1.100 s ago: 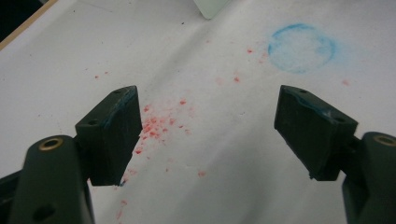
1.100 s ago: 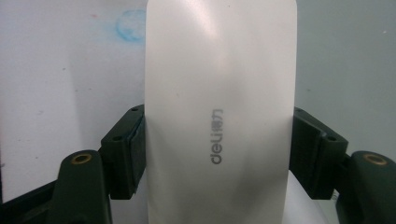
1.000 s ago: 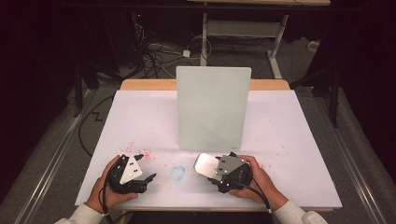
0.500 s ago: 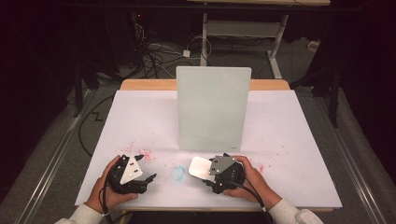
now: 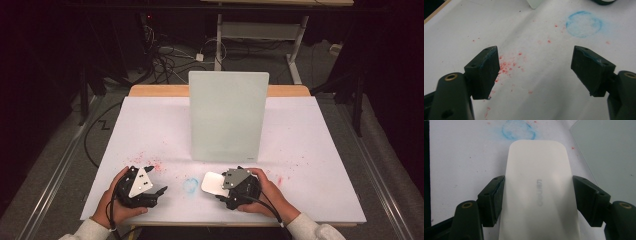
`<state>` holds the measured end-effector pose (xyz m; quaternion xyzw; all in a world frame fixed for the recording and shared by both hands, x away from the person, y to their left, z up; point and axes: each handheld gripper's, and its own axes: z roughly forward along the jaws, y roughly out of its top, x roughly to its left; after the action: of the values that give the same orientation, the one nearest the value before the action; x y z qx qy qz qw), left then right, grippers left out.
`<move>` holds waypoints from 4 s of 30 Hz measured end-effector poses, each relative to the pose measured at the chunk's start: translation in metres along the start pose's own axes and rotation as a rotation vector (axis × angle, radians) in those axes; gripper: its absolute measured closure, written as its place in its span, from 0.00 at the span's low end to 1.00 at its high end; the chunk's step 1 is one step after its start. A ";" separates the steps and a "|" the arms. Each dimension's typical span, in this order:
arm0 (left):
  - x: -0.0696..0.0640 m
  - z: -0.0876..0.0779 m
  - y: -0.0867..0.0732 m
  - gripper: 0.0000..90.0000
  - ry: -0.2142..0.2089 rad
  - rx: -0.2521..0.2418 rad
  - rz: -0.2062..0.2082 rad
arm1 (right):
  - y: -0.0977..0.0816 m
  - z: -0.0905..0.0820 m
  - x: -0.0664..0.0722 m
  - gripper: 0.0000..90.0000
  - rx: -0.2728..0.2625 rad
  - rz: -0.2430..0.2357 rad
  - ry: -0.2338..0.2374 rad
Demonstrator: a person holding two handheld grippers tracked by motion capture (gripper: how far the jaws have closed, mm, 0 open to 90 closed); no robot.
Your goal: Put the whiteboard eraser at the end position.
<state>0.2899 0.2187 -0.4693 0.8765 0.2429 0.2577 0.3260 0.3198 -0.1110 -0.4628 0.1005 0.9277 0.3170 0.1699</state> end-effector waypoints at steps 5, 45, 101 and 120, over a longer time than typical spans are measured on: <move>0.000 0.000 0.000 0.25 0.001 0.000 0.001 | 0.001 -0.006 -0.002 0.35 -0.050 0.022 -0.002; -0.001 -0.002 0.000 0.25 0.007 -0.011 -0.002 | -0.022 -0.068 -0.035 0.25 -0.198 0.150 -0.340; 0.003 -0.001 0.004 0.25 0.036 -0.042 -0.006 | -0.124 -0.104 -0.031 0.19 -0.189 0.344 -0.518; 0.003 -0.003 0.002 0.25 0.045 -0.042 -0.013 | -0.121 -0.111 -0.029 0.19 -0.203 0.321 -0.567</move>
<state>0.2915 0.2203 -0.4649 0.8618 0.2507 0.2804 0.3404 0.2954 -0.2751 -0.4483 0.3121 0.7794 0.3900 0.3782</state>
